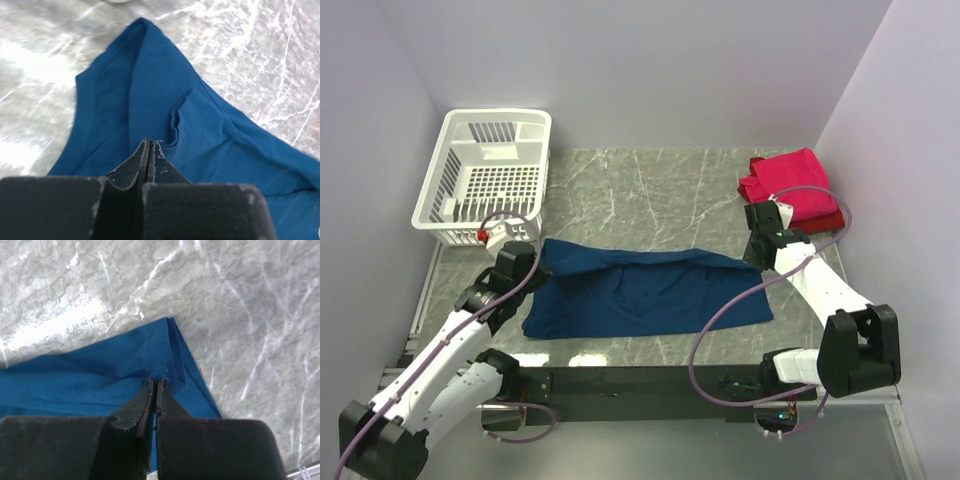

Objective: Fold and stack the t-shirts
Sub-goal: Fold the tshirt

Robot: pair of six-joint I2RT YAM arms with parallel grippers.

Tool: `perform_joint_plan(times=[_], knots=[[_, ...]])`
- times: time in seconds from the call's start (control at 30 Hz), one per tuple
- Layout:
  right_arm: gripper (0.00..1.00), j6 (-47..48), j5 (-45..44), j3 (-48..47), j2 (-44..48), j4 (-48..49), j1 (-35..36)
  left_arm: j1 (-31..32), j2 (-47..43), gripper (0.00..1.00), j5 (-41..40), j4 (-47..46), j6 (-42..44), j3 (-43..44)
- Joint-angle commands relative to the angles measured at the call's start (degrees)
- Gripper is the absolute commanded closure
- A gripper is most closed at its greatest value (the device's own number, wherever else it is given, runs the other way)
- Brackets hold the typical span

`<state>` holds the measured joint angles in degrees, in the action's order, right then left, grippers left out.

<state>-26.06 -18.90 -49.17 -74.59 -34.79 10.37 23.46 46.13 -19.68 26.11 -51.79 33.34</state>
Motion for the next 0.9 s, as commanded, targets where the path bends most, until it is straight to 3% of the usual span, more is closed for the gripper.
perform_joint_plan(times=[0.0, 0.53, 0.8, 0.83, 0.87], knots=[[1.0, -0.9, -3.4, -0.1, 3.1, -1.5, 0.1, 0.2, -4.6, 1.0, -4.1, 4.4, -3.0, -0.1], [1.0, -2.1, -4.8, -0.1, 6.3, -4.2, 0.1, 0.7, -16.2, 1.0, -3.6, 11.6, -9.0, -0.9], [0.99, -2.0, -4.3, 0.3, 8.4, -6.7, 0.1, 5.0, -18.8, 0.99, -4.7, 17.9, -15.3, 0.3], [0.95, -1.9, -4.3, 0.6, 8.9, -7.1, 0.1, 5.5, -19.0, 0.92, -4.8, 18.7, -16.3, 0.6], [0.89, -2.1, -4.1, 0.7, 9.4, -8.1, 0.1, 6.9, -19.1, 0.76, -5.0, 20.4, -17.9, 0.8]])
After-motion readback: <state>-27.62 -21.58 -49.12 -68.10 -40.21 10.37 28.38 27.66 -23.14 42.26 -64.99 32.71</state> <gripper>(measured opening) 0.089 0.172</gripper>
